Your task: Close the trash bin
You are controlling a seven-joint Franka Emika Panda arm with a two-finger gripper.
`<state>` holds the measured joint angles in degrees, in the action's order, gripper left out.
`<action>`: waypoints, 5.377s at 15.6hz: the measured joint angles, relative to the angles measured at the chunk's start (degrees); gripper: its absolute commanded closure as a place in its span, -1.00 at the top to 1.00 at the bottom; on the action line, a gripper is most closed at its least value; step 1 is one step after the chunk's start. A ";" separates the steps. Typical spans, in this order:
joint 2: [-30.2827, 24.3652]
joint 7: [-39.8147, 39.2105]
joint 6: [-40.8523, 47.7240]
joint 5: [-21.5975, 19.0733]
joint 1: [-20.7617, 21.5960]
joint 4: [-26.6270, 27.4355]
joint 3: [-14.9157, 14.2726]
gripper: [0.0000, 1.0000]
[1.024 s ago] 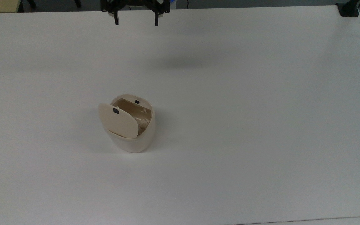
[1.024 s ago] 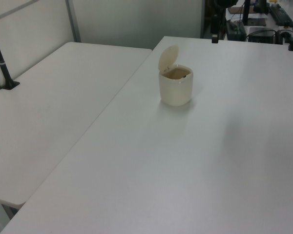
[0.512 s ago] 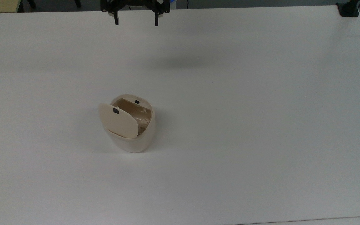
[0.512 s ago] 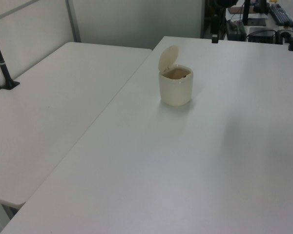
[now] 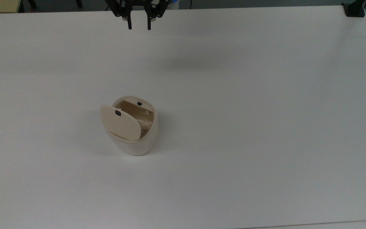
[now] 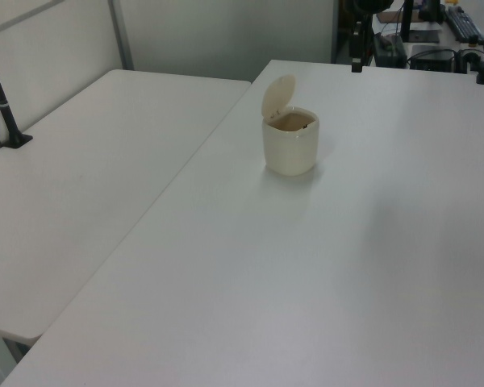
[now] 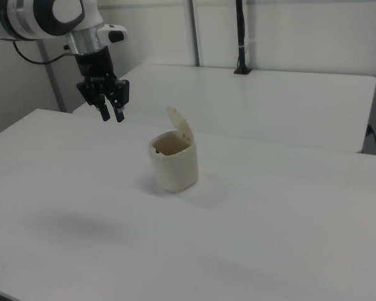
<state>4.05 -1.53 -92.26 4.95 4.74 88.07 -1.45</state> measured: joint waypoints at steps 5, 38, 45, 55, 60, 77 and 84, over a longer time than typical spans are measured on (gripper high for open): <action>0.01 0.00 0.00 -0.01 0.00 0.22 0.02 -1.00; 13.63 20.23 -49.00 2.36 -4.59 0.34 -1.67 -1.00; 14.06 20.33 -42.51 4.18 -3.04 1.37 -1.63 -1.00; 14.03 20.33 -29.56 7.61 0.26 1.40 -1.49 -1.00; 14.87 20.33 -29.55 7.61 1.02 2.30 -1.48 -1.00; 17.06 20.33 -29.54 9.26 2.04 1.94 -1.47 -0.97; 8.72 17.26 -17.46 8.49 6.67 0.86 -1.24 -0.97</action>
<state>12.77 15.74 -109.72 13.44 11.41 88.93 -2.69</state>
